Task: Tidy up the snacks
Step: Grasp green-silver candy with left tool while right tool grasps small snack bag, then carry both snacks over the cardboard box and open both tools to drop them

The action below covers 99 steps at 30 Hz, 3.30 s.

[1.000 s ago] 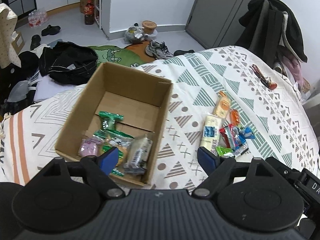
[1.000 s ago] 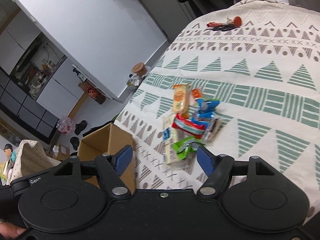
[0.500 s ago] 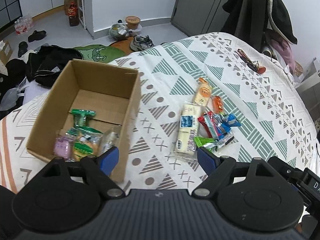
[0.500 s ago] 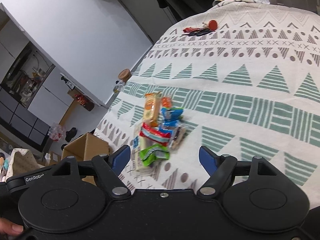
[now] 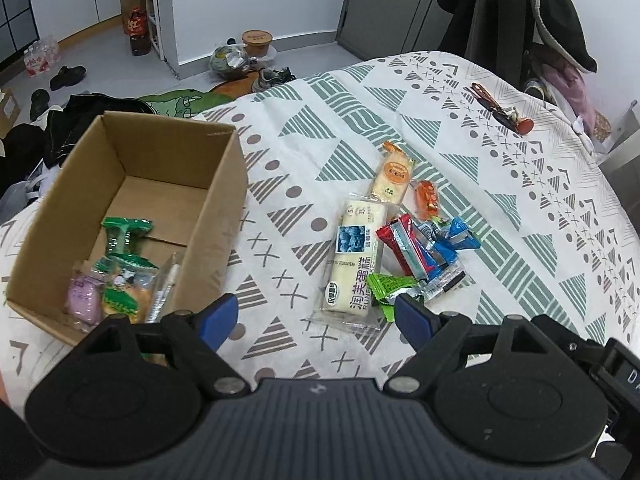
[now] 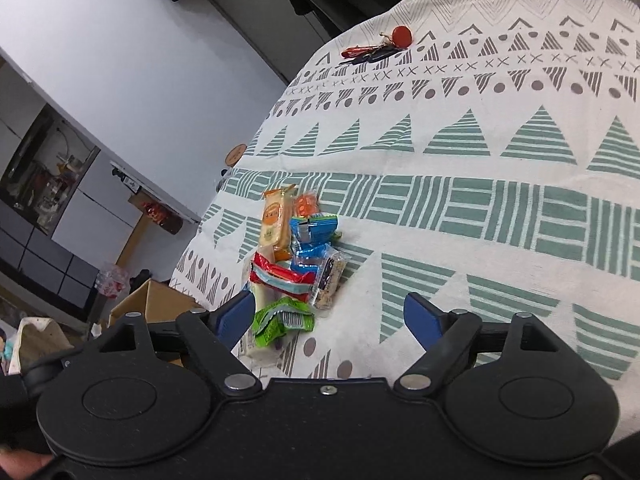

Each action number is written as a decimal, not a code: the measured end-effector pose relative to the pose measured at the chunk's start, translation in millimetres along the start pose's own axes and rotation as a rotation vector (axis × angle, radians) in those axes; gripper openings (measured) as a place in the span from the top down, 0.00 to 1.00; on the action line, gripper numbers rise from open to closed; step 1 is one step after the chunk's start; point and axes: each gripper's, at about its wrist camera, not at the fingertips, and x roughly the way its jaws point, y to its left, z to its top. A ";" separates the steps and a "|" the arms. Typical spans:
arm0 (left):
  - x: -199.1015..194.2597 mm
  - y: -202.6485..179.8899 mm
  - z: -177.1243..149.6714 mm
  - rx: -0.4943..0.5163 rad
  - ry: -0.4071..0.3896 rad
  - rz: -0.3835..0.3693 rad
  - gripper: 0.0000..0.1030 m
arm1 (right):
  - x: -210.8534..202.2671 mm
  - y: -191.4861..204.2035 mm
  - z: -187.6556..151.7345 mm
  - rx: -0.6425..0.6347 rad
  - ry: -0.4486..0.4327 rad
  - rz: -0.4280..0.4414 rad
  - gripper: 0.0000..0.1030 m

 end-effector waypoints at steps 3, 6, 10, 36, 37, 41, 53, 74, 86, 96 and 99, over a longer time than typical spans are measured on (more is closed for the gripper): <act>9.7 -4.1 -0.2 0.004 -0.009 -0.003 0.21 | 9.3 -3.0 1.9 0.018 0.005 0.012 0.27; 16.6 -8.4 0.8 0.004 -0.020 -0.009 0.24 | 21.0 -8.9 3.6 0.048 0.027 0.019 0.31; 29.8 -16.3 2.2 -0.019 -0.002 -0.045 0.39 | 30.2 -14.8 3.4 0.079 0.041 0.053 0.36; 85.6 -48.3 -8.0 -0.165 0.057 -0.091 0.70 | 72.4 -33.5 11.0 0.175 0.091 0.095 0.49; 84.5 -47.9 -7.8 -0.165 0.051 -0.092 0.73 | 73.7 -32.6 11.5 0.173 0.092 0.097 0.49; 78.7 -47.0 -6.3 -0.161 0.036 -0.100 0.76 | 83.0 -27.0 13.7 0.163 0.097 0.098 0.49; 56.9 -32.2 0.6 -0.175 -0.038 -0.107 0.76 | 111.8 -15.9 11.9 0.133 0.154 0.043 0.80; -17.9 19.5 -10.0 -0.241 -0.159 -0.119 0.76 | 40.7 28.3 0.9 0.026 0.074 0.152 0.87; -64.6 61.4 -0.1 -0.281 -0.213 -0.121 0.76 | 6.4 83.0 -9.3 -0.055 0.022 0.179 0.87; -89.7 95.4 7.1 -0.304 -0.240 -0.136 0.76 | -8.7 131.1 -17.2 -0.113 -0.002 0.214 0.87; -95.1 109.1 9.5 -0.320 -0.244 -0.135 0.76 | -8.3 145.9 -20.2 -0.133 0.000 0.226 0.87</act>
